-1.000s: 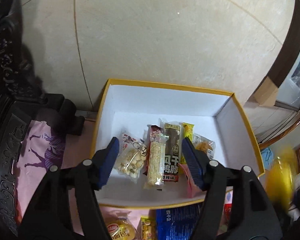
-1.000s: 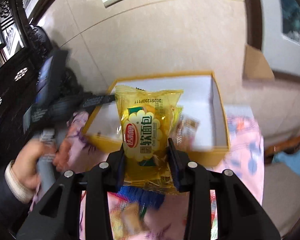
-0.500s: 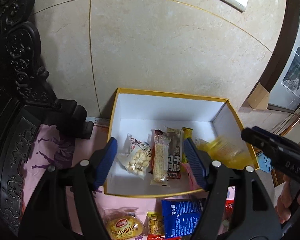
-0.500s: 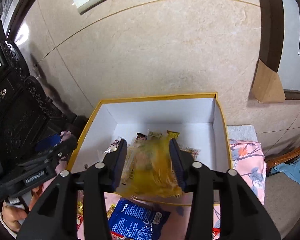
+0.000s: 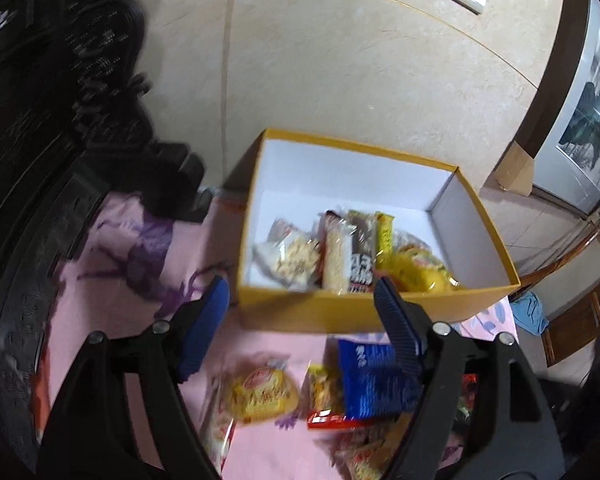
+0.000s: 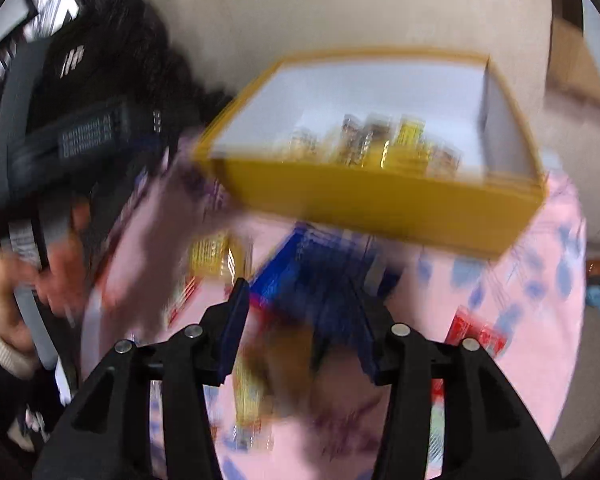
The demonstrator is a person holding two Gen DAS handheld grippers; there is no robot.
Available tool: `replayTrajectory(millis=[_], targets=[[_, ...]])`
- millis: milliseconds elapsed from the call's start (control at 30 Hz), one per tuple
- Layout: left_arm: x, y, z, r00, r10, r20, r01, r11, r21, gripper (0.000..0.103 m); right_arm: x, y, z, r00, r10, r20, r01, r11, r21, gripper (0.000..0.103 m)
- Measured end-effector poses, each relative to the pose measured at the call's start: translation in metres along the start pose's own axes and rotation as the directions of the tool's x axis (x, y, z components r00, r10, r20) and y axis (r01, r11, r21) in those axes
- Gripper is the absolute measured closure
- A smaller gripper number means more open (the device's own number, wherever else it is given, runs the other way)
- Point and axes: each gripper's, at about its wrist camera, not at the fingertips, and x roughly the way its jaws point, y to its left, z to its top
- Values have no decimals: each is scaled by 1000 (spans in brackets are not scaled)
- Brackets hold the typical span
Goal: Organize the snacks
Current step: 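Carry both held snacks into the yellow box and open both tools, then grasp a clear grain-stick bag with left tool while right tool grasps brown paper bag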
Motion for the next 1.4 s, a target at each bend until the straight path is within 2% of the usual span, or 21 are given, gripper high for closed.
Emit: replayTrajectory(millis=[100, 200, 333, 533, 800, 867, 967, 1033, 1133, 1233, 1400], targets=[[-8, 7, -16, 1000, 28, 0, -28, 1000, -6, 18, 15, 2, -28, 998, 17, -59, -16, 1000, 14, 53], [-14, 11, -32, 998, 57, -11, -57, 998, 11, 17, 27, 1, -42, 994, 14, -104, -12, 1000, 21, 53], [-19, 16, -47, 995, 92, -30, -91, 996, 17, 12, 32, 2, -48, 991, 36, -125, -34, 999, 20, 51], [-24, 20, -70, 990, 124, -68, -121, 992, 44, 8, 42, 6, -49, 988, 9, -154, -13, 1000, -22, 50], [-31, 24, -82, 987, 135, -91, -130, 990, 52, 6, 54, 0, -51, 984, 23, -176, -22, 1000, 5, 50], [-32, 23, -85, 986, 136, -94, -131, 990, 52, 6, 55, -1, -51, 985, 24, -174, -22, 1000, 11, 53], [-31, 20, -90, 985, 135, -104, -129, 990, 62, 6, 56, -2, -51, 987, 34, -158, -32, 999, 13, 69], [-27, 16, -96, 984, 132, -117, -123, 989, 75, 6, 49, -7, -51, 990, 43, -137, -36, 998, 56, 72], [-16, 0, -113, 981, 110, -163, -93, 989, 111, 6, 23, -13, -55, 998, 8, -63, 0, 992, 124, 72], [-8, -19, -129, 979, 76, -188, -52, 990, 132, 6, 1, -16, -64, 999, -11, -32, 16, 986, 166, 72], [18, -56, -168, 954, 59, -292, -4, 983, 185, 7, -18, -24, -80, 999, -23, -32, 30, 969, 245, 72]])
